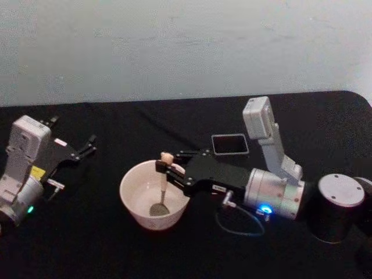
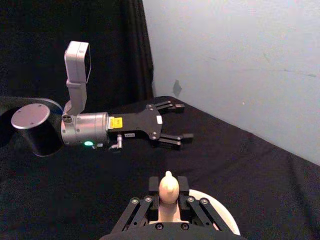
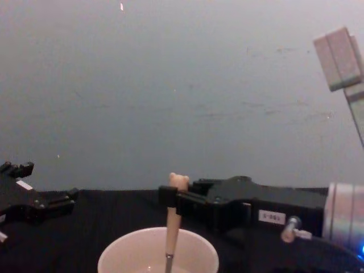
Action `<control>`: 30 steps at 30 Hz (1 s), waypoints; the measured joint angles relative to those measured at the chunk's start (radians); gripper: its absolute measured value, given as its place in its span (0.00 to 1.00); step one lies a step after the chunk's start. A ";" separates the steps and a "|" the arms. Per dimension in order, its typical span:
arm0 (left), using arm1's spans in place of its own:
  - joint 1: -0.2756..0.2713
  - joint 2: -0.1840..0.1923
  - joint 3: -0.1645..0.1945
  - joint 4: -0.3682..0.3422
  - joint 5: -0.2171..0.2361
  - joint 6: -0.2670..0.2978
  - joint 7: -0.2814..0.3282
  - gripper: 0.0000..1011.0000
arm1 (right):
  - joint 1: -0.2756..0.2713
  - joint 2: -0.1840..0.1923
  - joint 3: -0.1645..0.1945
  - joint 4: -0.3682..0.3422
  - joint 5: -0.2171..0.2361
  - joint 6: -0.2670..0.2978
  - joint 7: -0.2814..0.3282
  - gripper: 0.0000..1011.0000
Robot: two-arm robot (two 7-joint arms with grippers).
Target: Pick up the stirring spoon with one hand, stir inside the cup, then place it back in its original position.
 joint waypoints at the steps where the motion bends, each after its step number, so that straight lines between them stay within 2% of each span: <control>1: 0.000 0.000 0.000 0.000 0.000 0.000 0.000 0.99 | 0.004 -0.005 -0.004 0.003 -0.001 0.000 -0.001 0.21; 12: 0.000 0.000 0.000 0.000 0.000 0.000 0.000 0.99 | 0.051 -0.050 -0.030 0.049 -0.028 -0.018 -0.010 0.21; 18: 0.000 0.000 0.000 0.000 0.000 0.000 0.000 0.99 | 0.085 -0.083 -0.038 0.103 -0.054 -0.029 -0.024 0.21; 23: 0.000 0.000 0.000 0.000 0.000 0.000 0.000 0.99 | 0.106 -0.105 -0.037 0.143 -0.073 -0.038 -0.038 0.21; 30: 0.000 0.000 0.000 0.000 0.000 0.000 0.000 0.99 | 0.127 -0.123 -0.012 0.189 -0.090 -0.044 -0.059 0.21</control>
